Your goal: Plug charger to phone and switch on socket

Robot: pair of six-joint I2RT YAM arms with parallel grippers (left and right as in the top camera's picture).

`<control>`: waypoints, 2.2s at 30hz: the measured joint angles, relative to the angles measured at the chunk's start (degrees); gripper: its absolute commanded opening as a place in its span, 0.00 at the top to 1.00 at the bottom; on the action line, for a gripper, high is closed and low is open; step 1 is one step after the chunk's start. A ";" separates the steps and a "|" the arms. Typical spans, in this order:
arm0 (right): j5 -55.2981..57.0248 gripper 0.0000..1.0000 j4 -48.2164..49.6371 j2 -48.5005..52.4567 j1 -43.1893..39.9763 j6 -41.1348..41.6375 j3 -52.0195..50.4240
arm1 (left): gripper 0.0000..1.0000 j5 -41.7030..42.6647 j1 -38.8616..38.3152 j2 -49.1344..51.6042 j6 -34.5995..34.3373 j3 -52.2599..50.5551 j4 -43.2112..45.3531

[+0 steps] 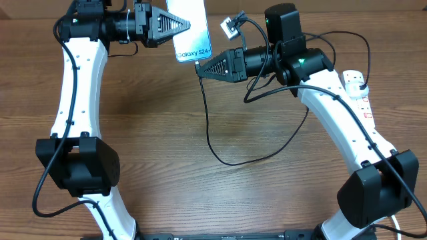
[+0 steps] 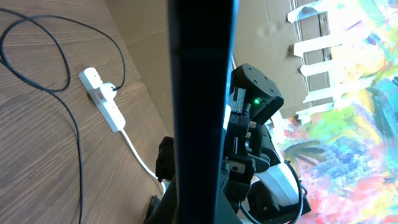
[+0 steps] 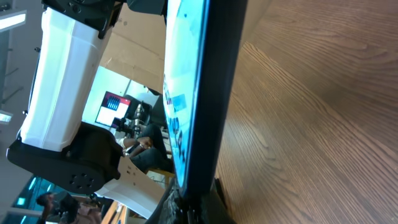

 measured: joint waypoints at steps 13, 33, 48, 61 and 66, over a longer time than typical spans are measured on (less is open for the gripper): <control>-1.03 0.96 0.72 0.00 0.00 -0.33 0.00 | 0.96 -1.03 0.00 0.00 -0.61 0.00 2.21; -1.25 0.96 1.68 0.00 0.00 -0.52 0.00 | 0.96 0.09 0.00 -0.02 -3.41 0.00 3.50; -1.29 0.96 4.55 0.00 0.00 1.64 0.00 | 0.96 0.20 0.00 0.00 -3.39 0.00 3.91; -0.85 0.96 3.06 0.00 0.00 2.05 0.00 | 0.96 0.24 -0.09 0.00 -3.58 0.00 3.87; -0.85 0.96 3.30 0.00 0.00 2.05 0.00 | 0.96 0.24 -0.09 0.00 -3.58 0.00 3.87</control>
